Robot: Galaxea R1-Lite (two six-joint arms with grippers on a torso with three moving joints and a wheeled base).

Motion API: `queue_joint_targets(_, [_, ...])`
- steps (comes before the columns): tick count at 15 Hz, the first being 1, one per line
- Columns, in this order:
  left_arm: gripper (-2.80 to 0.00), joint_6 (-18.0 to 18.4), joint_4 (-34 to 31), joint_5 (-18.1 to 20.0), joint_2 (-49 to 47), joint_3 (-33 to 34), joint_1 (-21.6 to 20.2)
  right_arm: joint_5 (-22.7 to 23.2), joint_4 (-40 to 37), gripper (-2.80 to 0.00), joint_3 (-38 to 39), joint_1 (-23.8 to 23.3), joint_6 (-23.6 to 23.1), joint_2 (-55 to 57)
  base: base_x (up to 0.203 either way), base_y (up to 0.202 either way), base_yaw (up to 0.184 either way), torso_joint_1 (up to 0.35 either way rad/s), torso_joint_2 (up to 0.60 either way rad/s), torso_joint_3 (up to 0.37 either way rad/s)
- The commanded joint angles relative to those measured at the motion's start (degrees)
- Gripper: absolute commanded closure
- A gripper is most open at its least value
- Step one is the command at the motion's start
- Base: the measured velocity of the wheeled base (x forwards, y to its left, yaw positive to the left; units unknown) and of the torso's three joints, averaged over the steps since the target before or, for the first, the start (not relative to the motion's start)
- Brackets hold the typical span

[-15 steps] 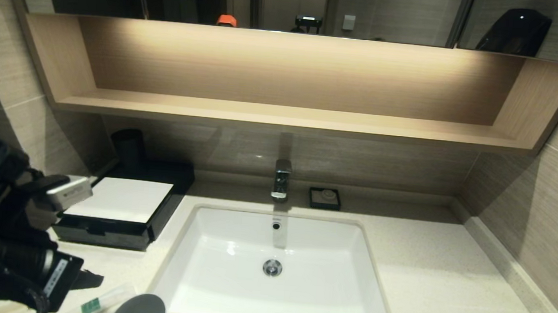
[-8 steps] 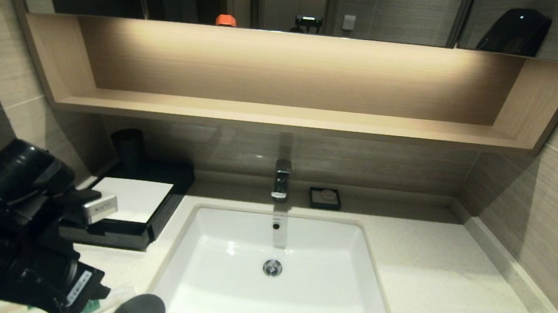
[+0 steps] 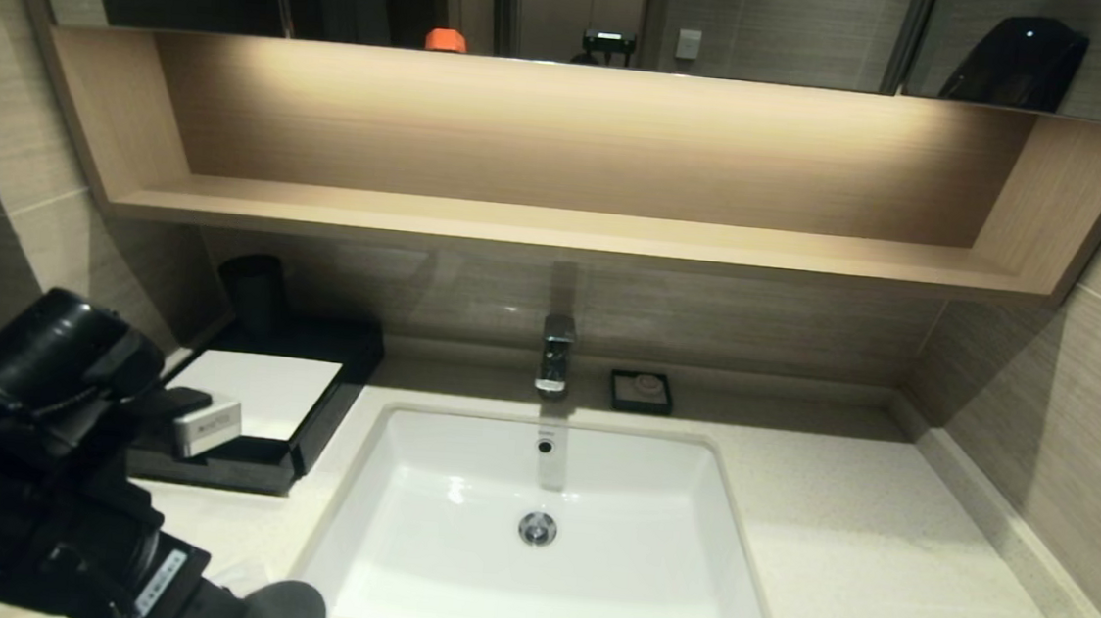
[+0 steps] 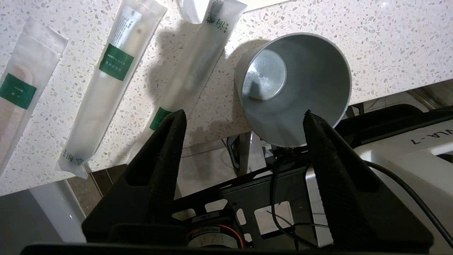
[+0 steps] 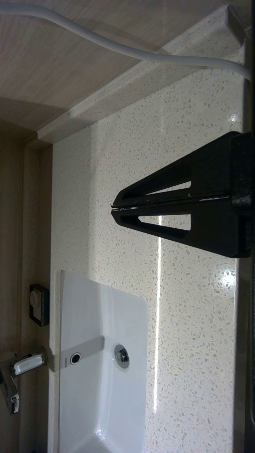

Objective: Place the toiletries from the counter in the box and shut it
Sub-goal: Pick up the cup

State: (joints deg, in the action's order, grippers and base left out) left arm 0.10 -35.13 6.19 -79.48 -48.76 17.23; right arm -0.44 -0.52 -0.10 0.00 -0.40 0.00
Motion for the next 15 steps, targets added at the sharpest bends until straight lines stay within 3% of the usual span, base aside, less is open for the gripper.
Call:
queue_joint_targets(1, [-2.80,0.0,-0.2,0.0,-0.2,0.4,0.1,0.0,0.0,0.00,0.0,0.0,0.0,0.0,0.000,0.000,0.000,0.000,0.00,0.000])
queue_joint_targets(15, [-2.80,-0.3,-0.7,0.0,-6.2,0.8,0.6,0.0,0.0,0.00,0.0,0.0,0.0,0.0,0.000,0.000,0.000,0.000,0.00,0.000])
